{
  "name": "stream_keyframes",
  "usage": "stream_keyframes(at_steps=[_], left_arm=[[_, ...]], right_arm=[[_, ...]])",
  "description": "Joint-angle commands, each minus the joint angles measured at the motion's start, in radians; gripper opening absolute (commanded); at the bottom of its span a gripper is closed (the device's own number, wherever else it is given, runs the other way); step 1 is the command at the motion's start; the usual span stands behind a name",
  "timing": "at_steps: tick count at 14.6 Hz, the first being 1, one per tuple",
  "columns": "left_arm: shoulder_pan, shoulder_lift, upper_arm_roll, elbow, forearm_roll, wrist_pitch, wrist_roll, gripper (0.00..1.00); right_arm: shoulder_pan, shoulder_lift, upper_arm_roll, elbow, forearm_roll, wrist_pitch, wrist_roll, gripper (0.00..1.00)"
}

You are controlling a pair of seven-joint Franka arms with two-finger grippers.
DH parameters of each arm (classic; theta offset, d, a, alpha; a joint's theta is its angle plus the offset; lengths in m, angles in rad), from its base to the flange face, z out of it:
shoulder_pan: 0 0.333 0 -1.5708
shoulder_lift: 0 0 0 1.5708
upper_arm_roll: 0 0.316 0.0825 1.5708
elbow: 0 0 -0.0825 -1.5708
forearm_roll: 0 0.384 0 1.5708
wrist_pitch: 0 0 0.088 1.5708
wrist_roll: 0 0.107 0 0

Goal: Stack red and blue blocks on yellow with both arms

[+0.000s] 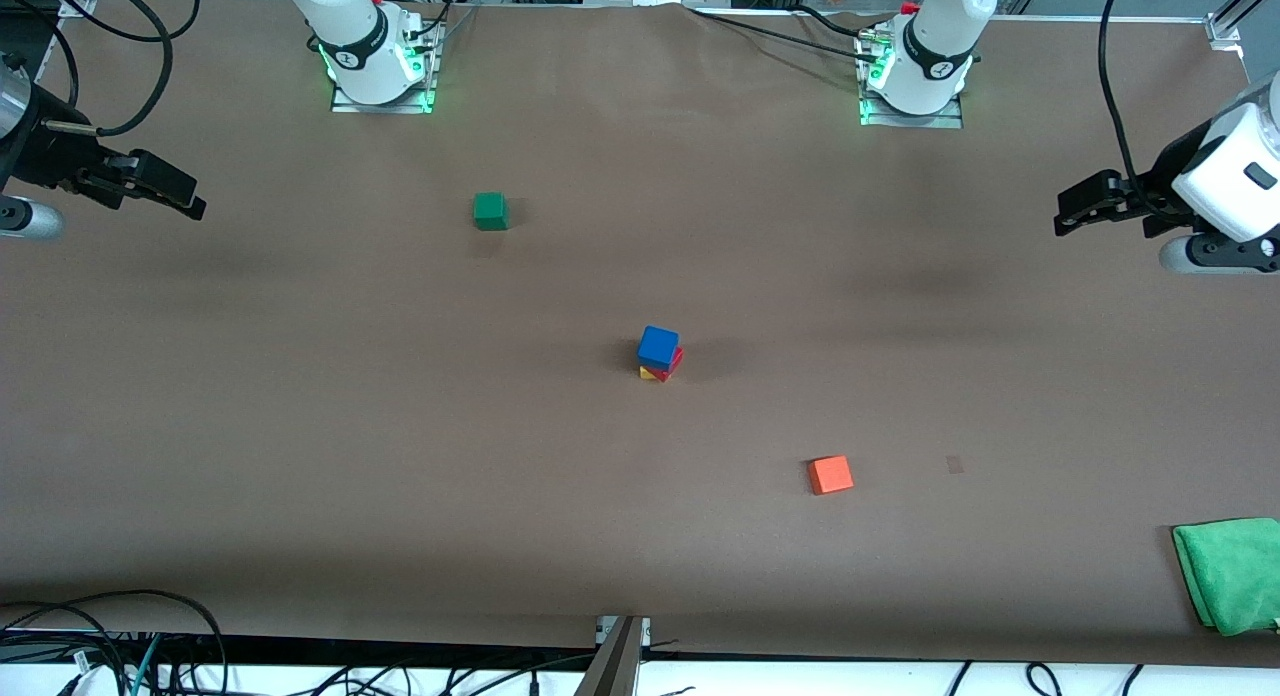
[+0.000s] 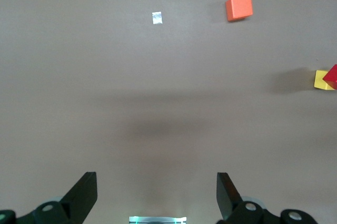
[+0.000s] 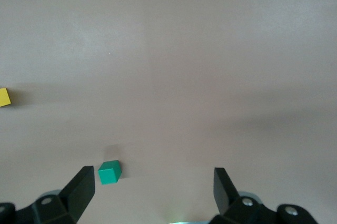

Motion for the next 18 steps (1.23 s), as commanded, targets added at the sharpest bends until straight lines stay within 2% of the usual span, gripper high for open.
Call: stream_keyframes(at_steps=[1,6,18], left_arm=[[0.002,0.0,0.012,0.017,-0.017,0.001,0.012,1.0],[0.014,-0.006,0.012,0.017,-0.023,-0.006,0.138,1.0],[0.015,-0.007,0.013,0.017,-0.023,0.002,0.043,1.0]], right_arm=[[-0.004,-0.006,0.007,0.009,-0.015,0.0,-0.011,1.0],[-0.003,-0.005,0.008,0.009,-0.014,0.001,-0.013,1.0],[-0.004,0.003,0.007,0.017,-0.015,0.004,-0.03,1.0]])
